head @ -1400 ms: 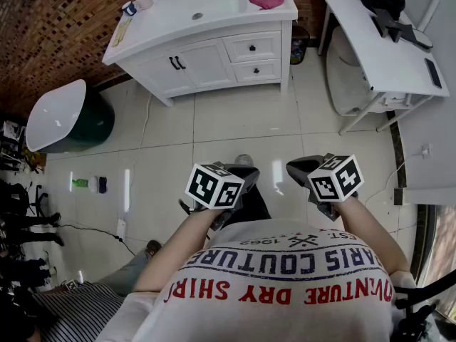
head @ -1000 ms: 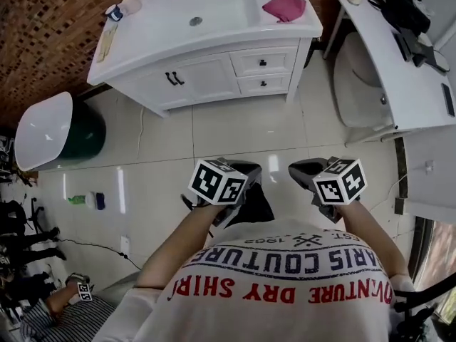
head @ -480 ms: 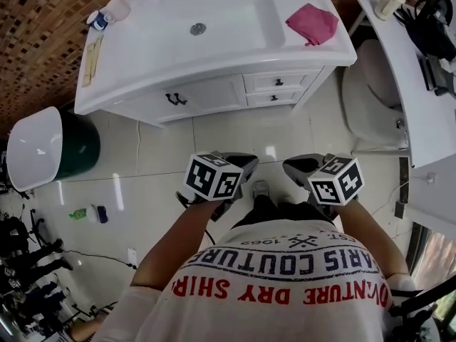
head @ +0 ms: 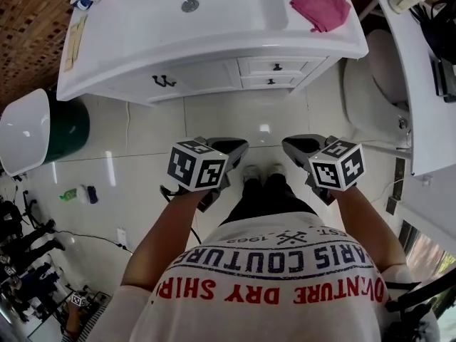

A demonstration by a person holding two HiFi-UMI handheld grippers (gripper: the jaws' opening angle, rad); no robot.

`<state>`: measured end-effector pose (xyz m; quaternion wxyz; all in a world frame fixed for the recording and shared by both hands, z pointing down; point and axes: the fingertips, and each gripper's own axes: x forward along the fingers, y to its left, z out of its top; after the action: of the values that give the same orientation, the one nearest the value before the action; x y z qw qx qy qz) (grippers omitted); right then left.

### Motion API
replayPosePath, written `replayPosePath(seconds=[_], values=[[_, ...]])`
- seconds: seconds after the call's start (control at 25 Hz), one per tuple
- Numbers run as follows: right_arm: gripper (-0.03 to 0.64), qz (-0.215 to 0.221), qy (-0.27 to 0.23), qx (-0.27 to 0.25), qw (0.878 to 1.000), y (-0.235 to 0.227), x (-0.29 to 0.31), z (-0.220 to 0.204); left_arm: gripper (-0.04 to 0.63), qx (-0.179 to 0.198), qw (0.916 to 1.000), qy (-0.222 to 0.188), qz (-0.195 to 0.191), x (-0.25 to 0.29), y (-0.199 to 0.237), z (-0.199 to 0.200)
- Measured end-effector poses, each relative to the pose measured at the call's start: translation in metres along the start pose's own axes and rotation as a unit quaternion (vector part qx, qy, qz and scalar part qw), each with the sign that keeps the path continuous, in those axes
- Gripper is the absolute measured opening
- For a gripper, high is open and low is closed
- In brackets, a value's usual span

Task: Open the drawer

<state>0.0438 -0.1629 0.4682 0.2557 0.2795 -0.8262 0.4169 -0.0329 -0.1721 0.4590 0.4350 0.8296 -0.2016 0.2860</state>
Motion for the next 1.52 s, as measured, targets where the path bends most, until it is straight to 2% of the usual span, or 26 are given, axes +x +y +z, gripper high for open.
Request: replayPosePath(seconds=[0.12,0.24,0.4,0.68,0.76,0.88,1.0,1.36,1.52], values=[[0.009,-0.01,-0.001,0.011,1.0,-0.028,0.014,0.009,-0.006,-0.026,0.9996,-0.013,0.0,0.0,0.012,-0.001],[0.049,-0.033,-0.001,0.027,0.999,-0.061,0.038,0.017,-0.006,-0.044,0.9989,-0.013,-0.001,0.001,0.023,-0.01],[0.149,-0.093,-0.02,0.039,0.995,-0.115,0.071,0.043,-0.006,-0.049,0.9987,-0.011,-0.004,0.0,0.035,-0.016],[0.201,-0.204,-0.051,0.085,0.974,-0.209,0.118,0.071,-0.006,-0.072,0.9973,-0.005,0.01,0.005,0.066,-0.038],[0.202,-0.229,-0.047,0.094,0.968,-0.227,0.129,0.071,-0.006,-0.077,0.9969,0.0,0.018,0.001,0.076,-0.049],[0.202,-0.261,-0.033,0.102,0.959,-0.249,0.144,0.064,-0.006,-0.106,0.9938,-0.001,0.033,-0.005,0.093,-0.064],[0.202,-0.277,-0.026,0.101,0.955,-0.264,0.152,0.07,-0.006,-0.124,0.9919,-0.005,0.028,-0.003,0.103,-0.064],[0.197,-0.295,-0.028,0.134,0.946,-0.284,0.168,0.075,-0.006,-0.103,0.9943,0.011,0.024,0.008,0.111,-0.059],[0.161,-0.295,-0.033,0.147,0.943,-0.285,0.17,0.078,-0.006,-0.104,0.9941,0.014,0.027,0.004,0.116,-0.063]])
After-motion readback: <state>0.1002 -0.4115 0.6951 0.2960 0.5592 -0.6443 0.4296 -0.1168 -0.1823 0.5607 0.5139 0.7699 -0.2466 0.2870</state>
